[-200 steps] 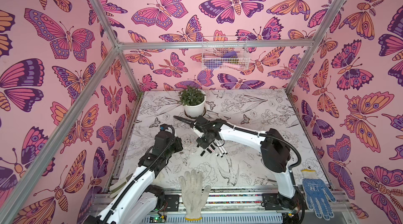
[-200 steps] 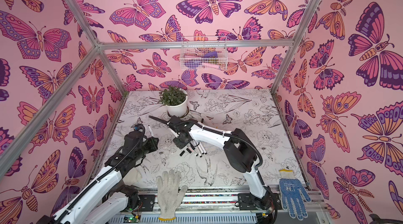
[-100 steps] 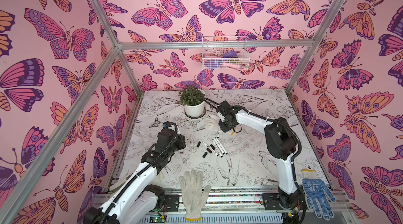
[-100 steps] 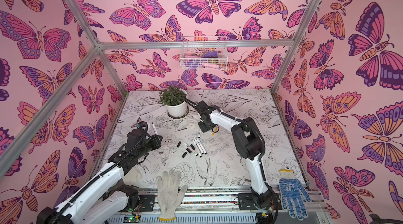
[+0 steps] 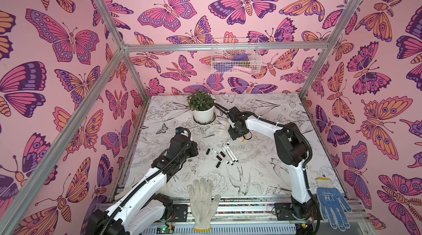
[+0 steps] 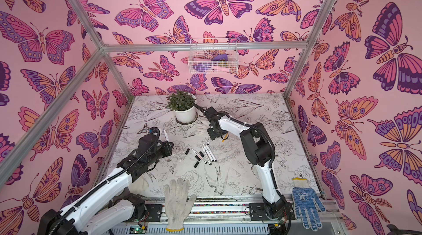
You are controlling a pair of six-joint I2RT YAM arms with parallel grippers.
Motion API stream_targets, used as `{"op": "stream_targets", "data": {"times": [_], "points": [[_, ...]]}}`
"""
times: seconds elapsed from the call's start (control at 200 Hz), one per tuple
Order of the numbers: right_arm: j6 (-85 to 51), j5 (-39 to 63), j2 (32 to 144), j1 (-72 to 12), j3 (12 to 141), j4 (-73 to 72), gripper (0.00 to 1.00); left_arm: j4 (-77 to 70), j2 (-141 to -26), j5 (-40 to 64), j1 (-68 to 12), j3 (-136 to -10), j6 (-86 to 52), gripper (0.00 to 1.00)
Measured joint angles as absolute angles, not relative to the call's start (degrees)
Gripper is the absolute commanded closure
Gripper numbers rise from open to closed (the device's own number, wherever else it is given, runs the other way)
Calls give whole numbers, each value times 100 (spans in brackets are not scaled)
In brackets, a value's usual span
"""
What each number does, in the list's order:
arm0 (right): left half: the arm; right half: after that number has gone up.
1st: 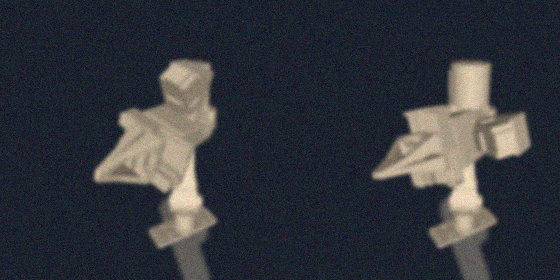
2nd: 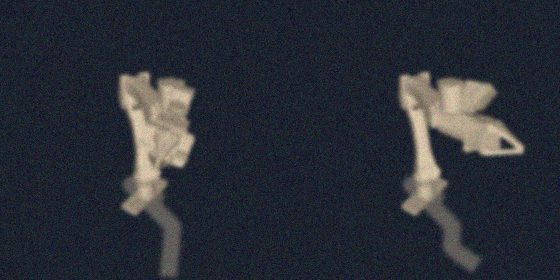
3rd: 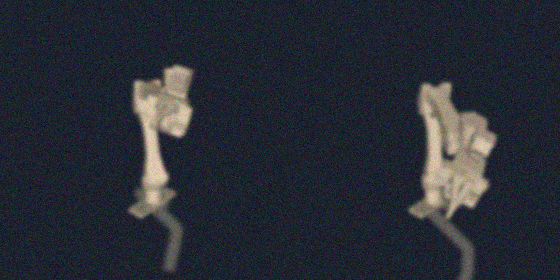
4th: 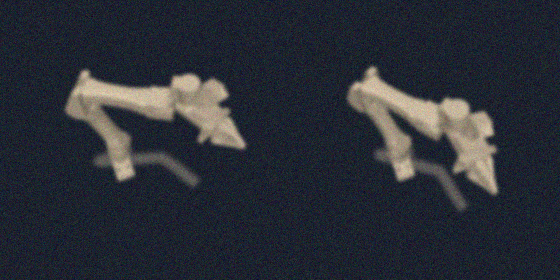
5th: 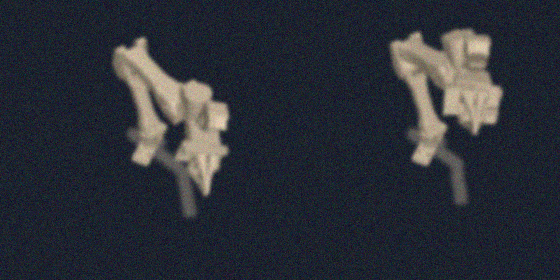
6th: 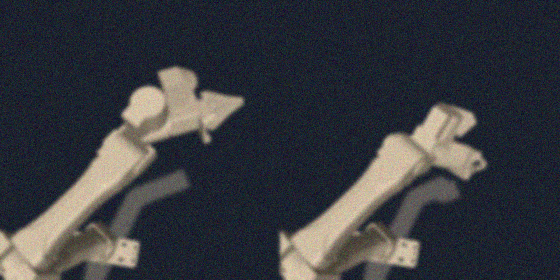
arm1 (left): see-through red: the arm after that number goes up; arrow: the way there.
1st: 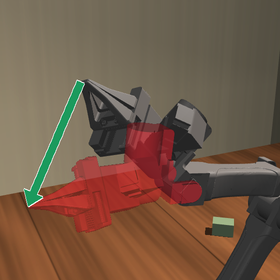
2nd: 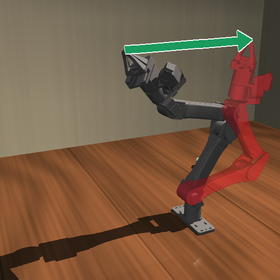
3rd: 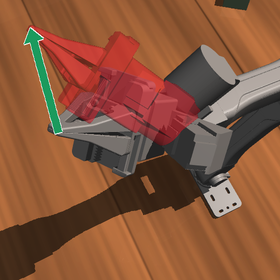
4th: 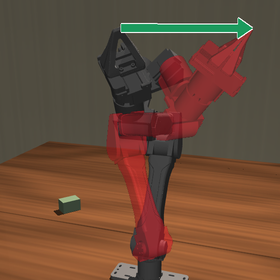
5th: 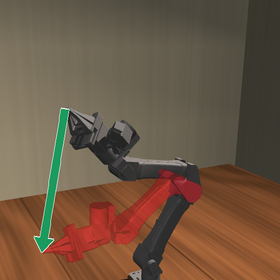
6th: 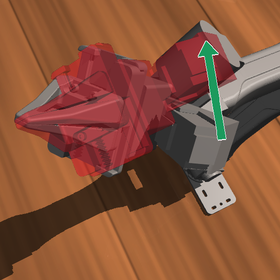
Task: Insert pens into pen caps
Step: Place the pen cap at the center of the table, then pick up the pen cap from the center of the table.
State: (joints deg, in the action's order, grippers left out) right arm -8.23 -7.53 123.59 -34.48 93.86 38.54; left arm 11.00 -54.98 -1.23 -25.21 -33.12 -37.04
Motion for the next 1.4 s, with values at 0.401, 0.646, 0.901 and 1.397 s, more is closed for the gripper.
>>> {"op": "stream_targets", "data": {"times": [0.401, 0.646, 0.901, 1.397], "points": [[-3288, -110, 11426, -3260, 8982, 3983, 44, 880, -5662, -132, -2593, -3369, -3695, 100], [-5443, 832, 11397, -3039, 8136, 3232, 51, 875, -5658, -137, -2596, -3385, -3695, 100], [-7059, 1146, 11314, -3041, 7644, 2285, 54, 867, -5583, -134, -2641, -3382, -3695, 100], [-7636, 1033, 11314, -2926, 7647, 2093, 58, 858, -5555, -178, -2670, -3385, -3688, 100]]}}
